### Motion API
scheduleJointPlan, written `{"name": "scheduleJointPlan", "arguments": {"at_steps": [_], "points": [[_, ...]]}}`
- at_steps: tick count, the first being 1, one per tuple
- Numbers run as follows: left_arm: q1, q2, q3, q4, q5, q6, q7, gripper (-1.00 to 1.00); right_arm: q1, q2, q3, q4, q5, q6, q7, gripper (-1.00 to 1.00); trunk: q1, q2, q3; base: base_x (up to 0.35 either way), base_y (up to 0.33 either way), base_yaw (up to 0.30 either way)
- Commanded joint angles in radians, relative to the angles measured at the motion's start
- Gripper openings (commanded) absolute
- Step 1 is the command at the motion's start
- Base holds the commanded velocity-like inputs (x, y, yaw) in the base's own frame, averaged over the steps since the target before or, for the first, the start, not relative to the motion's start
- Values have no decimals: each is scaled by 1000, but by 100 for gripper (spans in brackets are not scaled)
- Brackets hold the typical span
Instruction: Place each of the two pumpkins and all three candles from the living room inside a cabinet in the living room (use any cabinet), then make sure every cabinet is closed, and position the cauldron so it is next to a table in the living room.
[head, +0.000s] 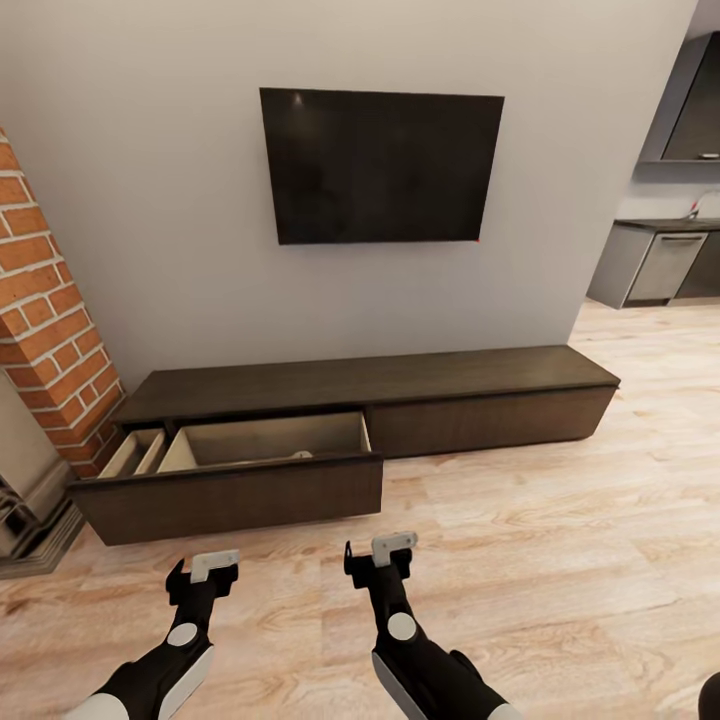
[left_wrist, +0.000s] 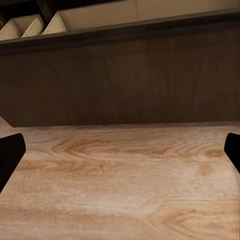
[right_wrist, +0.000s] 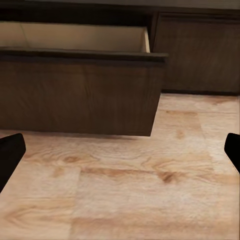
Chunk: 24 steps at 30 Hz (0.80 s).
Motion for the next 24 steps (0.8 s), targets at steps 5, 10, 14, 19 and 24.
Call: {"name": "scheduleJointPlan", "arguments": {"at_steps": [5,10,14,19,24], "points": [[-1,0,-9,-5,6,-4,5,100,-1,1,5,1,7,-8,-7,100,19,-36,-17,0,0,0],[0,1,-9,-17,6,-5,4,100,-1,1,5,7,7,-50,-7,100,38,-71,-32,0,0,0],[2,1,-11,-33,6,-4,4,100,-2,6,5,14,5,-77,-6,100,54,-99,-45,0,0,0],[3,1,-15,-38,7,-4,5,100,-2,2,4,12,9,-82,1,100,73,-134,-60,0,0,0],[4,1,-16,-39,7,-2,5,100,-1,-1,3,6,5,-85,3,100,84,-155,-70,0,0,0]]}}
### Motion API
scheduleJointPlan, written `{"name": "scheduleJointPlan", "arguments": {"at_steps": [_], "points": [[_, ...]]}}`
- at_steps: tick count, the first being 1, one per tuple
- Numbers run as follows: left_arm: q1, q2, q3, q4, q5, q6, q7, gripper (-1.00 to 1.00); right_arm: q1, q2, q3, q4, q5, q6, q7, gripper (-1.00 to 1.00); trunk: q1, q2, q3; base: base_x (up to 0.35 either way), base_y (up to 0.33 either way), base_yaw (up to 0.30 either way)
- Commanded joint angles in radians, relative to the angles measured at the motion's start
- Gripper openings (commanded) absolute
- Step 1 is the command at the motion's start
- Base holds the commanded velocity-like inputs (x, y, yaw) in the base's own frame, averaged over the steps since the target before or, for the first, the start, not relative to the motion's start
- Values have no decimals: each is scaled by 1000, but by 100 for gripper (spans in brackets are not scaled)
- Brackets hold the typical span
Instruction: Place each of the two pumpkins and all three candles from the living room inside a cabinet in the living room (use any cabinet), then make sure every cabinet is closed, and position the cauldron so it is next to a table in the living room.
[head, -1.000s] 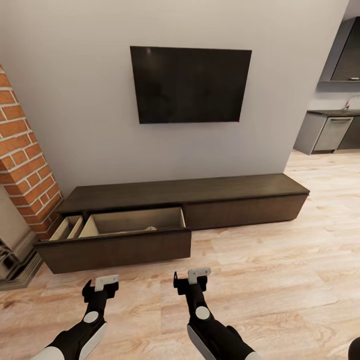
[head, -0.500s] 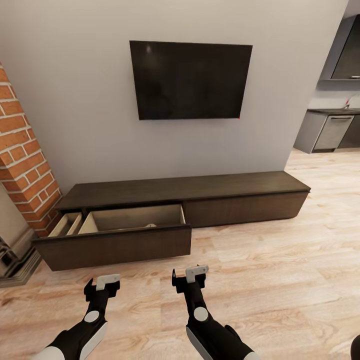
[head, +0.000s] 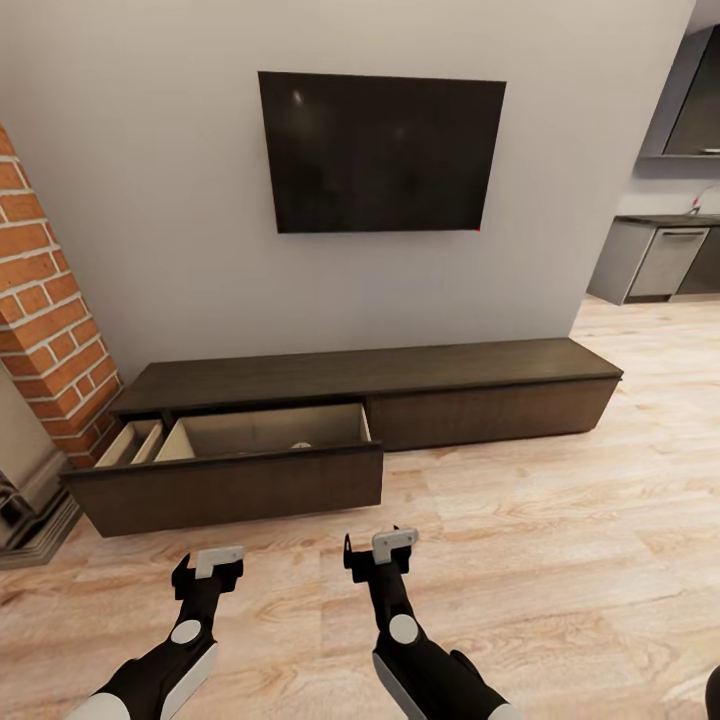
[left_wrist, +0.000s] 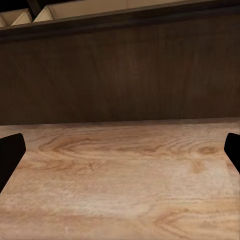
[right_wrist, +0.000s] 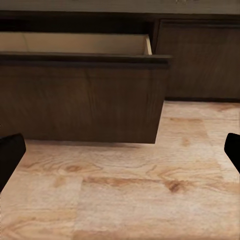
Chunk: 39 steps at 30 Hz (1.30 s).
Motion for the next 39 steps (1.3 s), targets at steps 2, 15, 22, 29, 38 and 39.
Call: {"name": "scheduleJointPlan", "arguments": {"at_steps": [2,15,22,29,38,39], "points": [[-1,1,-9,-1,8,-4,7,100,-1,1,7,-2,-12,-7,-9,100,0,0,-1,0,0,0],[-1,1,-9,-1,8,-1,13,100,-1,3,12,-3,-15,-8,-4,100,0,0,-1,0,0,0],[-1,1,-9,-1,9,0,15,100,-1,5,13,-4,-15,-12,-2,100,0,0,-1,0,0,0],[-1,1,-9,-1,10,1,16,100,-1,6,15,-5,-15,-15,0,100,0,0,3,0,0,21],[-1,1,-9,-1,10,-2,16,100,-1,8,15,-5,-15,-15,-1,100,0,0,15,0,0,110],[-1,1,-9,-1,10,-2,16,100,-1,8,15,-5,-15,-14,-1,100,0,0,16,0,0,167]]}}
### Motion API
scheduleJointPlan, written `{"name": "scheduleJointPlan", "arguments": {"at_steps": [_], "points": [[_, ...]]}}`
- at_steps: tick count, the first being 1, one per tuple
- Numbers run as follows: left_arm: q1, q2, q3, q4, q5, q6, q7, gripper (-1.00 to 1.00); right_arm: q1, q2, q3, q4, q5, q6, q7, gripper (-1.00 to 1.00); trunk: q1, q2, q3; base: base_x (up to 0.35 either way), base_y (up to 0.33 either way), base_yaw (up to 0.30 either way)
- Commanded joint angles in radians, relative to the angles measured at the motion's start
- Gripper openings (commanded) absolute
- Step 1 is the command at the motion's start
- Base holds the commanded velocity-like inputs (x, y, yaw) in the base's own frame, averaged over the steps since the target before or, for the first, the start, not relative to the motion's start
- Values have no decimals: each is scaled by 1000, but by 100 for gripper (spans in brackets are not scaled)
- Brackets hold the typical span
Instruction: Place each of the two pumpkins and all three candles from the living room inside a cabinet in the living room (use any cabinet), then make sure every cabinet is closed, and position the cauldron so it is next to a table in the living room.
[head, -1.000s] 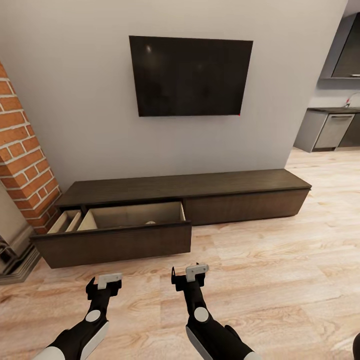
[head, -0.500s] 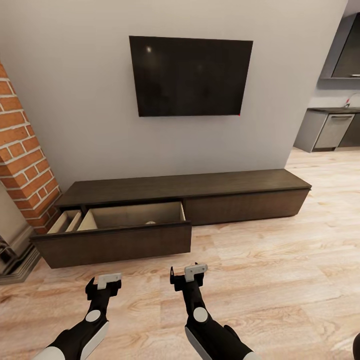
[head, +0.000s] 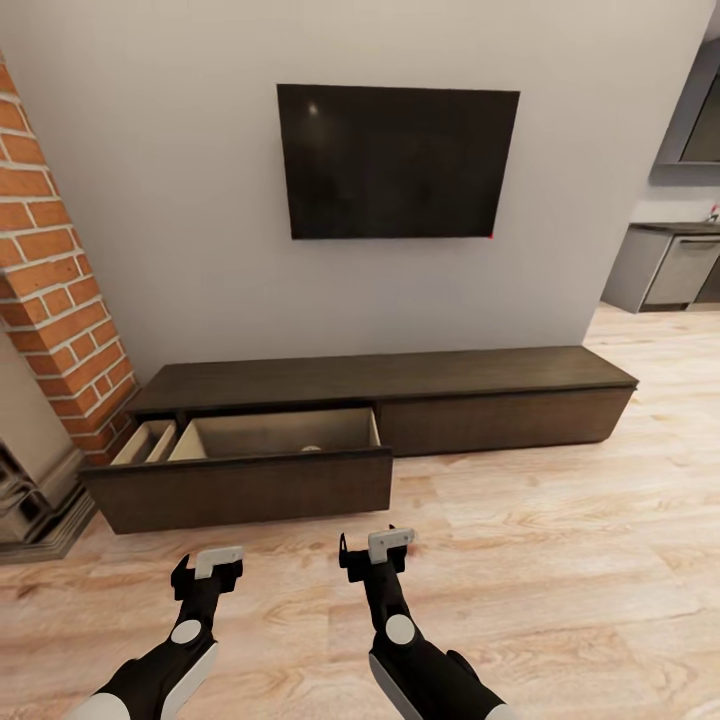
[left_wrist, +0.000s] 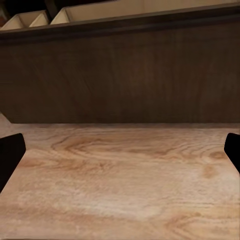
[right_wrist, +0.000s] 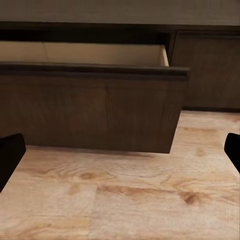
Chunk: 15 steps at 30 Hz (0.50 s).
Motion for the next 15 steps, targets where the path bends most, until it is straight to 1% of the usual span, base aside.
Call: {"name": "scheduleJointPlan", "arguments": {"at_steps": [1,15], "points": [[-1,1,-8,-1,8,-4,6,100,-1,0,6,1,-10,-6,-6,100,0,0,0,0,0,182],[-1,1,-8,-1,8,-4,7,100,-1,-1,6,2,-9,-7,-7,100,0,0,12,0,0,206]]}}
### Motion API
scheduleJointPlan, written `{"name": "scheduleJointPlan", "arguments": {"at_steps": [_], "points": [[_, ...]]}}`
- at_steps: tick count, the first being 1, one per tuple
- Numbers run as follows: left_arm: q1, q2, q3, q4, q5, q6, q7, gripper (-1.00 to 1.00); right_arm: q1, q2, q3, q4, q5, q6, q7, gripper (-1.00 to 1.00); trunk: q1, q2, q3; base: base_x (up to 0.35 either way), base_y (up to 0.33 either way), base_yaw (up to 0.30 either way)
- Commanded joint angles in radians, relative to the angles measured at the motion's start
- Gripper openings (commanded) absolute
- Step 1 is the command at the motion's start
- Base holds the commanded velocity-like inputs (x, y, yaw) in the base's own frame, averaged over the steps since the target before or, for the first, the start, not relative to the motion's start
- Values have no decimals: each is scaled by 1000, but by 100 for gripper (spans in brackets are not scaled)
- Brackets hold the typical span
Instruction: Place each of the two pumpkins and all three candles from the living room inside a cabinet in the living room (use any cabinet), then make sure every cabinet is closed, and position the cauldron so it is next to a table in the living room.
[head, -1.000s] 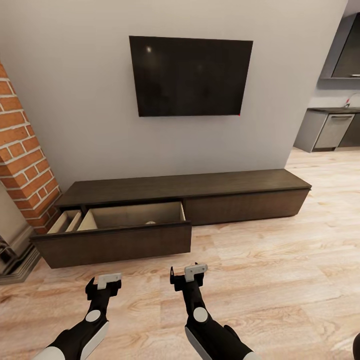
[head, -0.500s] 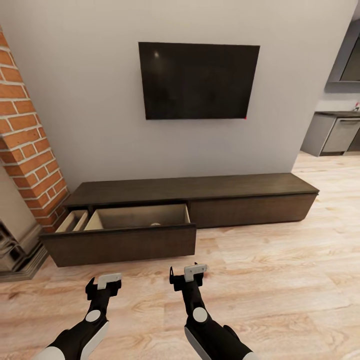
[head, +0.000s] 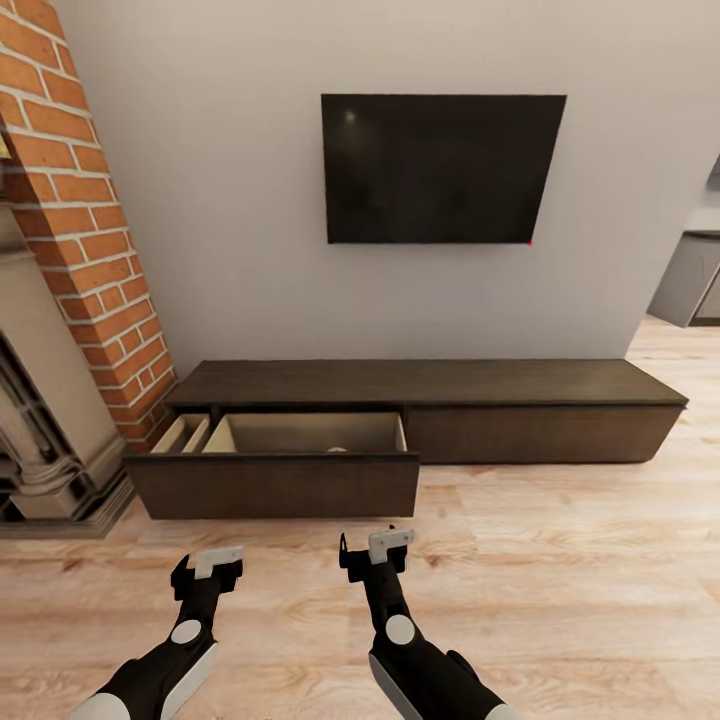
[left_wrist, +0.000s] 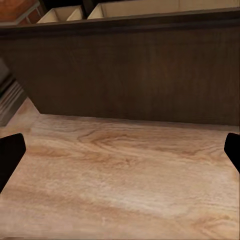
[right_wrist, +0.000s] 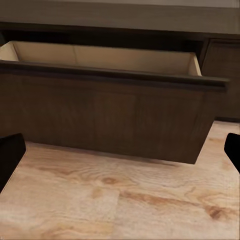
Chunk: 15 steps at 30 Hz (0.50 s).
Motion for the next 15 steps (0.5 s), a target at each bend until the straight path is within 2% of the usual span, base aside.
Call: {"name": "scheduleJointPlan", "arguments": {"at_steps": [1,7,15], "points": [[-1,1,-8,-1,8,-4,6,100,-1,-1,6,1,-11,-6,-6,100,0,0,0,0,0,214],[-1,1,-8,-1,8,-4,6,100,-1,-2,5,1,-12,-7,-5,100,0,0,4,0,0,191],[-1,1,-8,-1,8,-3,5,100,-1,-3,5,2,-12,-8,-3,100,0,0,4,0,0,38]]}}
